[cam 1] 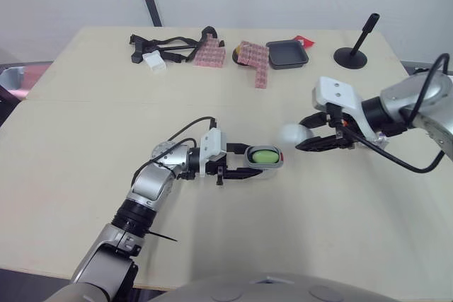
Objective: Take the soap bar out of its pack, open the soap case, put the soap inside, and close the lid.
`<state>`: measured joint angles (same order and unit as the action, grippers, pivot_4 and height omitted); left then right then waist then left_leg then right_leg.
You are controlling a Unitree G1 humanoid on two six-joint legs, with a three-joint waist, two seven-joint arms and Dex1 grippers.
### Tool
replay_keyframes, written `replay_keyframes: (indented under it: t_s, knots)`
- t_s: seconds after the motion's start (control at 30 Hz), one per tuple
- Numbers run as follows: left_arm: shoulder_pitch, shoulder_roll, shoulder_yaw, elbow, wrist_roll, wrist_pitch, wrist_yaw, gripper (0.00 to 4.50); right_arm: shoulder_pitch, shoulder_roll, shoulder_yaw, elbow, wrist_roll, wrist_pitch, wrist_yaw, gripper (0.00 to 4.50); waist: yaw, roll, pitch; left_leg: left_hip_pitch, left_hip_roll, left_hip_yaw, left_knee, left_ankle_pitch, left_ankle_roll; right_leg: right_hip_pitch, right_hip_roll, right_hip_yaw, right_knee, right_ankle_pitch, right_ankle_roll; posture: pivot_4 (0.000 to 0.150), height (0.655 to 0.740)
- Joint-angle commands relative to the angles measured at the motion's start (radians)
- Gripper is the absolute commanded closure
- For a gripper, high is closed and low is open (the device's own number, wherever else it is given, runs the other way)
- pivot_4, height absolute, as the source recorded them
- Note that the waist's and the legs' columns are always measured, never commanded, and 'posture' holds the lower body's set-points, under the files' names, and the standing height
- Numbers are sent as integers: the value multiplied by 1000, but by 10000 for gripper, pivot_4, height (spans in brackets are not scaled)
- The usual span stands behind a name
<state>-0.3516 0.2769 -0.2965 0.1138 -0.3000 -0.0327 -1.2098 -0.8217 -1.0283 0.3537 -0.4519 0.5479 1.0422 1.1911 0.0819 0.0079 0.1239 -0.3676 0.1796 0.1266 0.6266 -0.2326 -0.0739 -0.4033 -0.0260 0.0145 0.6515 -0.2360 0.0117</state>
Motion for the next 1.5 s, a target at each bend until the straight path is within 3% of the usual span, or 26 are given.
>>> replay_keyframes:
  t_s: [0.03, 0.2, 0.53, 1.5]
  knots:
    - [-19, -5, 0, 5, 3, -33, -6, 26255, -79, 4, 61, -19, -44, 5, 37, 25516, 0, 0, 0, 0, 0, 0, 0, 0, 0, 0, 0, 0, 0, 0, 0, 1500, 7400]
    - [-22, -14, 3, 28, 14, -52, -4, 26255, -180, 76, 150, -44, -38, 94, 36, 25516, -1, 0, 0, -1, 1, 0, 0, 0, 0, -2, 1, 0, 2, 0, 0, 1500, 7400]
    - [-28, -23, 6, 37, 22, -56, -1, 26255, -220, 146, 247, -55, -82, 133, -10, 25516, 3, 0, 0, -3, 0, 1, 1, 0, -1, -3, 1, 0, 4, 0, 0, 1500, 7400]
    - [-21, -30, 8, 27, 26, -46, 21, 26255, -248, 214, 301, -79, -62, 256, -42, 25516, 1, 0, 0, -1, 0, 0, 1, 1, -3, -3, 1, 1, 4, 0, 0, 1500, 7400]
